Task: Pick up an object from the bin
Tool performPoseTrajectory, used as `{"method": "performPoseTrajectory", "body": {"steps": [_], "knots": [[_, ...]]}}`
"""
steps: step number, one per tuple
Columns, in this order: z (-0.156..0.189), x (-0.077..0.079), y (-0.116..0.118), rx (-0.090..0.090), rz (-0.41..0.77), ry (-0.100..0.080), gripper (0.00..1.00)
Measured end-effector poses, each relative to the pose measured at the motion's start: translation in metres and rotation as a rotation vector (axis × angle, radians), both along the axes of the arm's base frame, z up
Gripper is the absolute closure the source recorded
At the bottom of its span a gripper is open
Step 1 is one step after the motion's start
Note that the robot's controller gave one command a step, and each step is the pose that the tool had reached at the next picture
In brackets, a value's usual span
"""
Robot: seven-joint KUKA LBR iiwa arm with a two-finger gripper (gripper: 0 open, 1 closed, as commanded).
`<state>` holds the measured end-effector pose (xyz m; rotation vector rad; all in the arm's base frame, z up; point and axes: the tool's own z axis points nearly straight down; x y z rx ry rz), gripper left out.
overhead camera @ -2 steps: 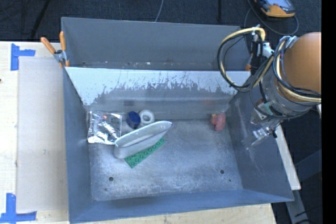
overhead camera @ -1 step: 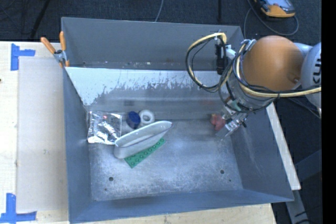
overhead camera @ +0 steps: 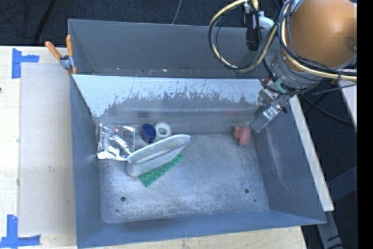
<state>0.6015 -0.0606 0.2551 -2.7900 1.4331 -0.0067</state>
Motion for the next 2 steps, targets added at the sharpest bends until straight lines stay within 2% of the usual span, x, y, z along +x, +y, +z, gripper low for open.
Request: {"method": "performPoseTrajectory", "body": {"steps": [1, 2], "knots": [[-0.099, 0.005, -0.016, 0.001, 0.198, 0.016, 1.0], [-0.006, 0.008, 0.02, -0.001, 0.247, 0.0, 1.0]]}}
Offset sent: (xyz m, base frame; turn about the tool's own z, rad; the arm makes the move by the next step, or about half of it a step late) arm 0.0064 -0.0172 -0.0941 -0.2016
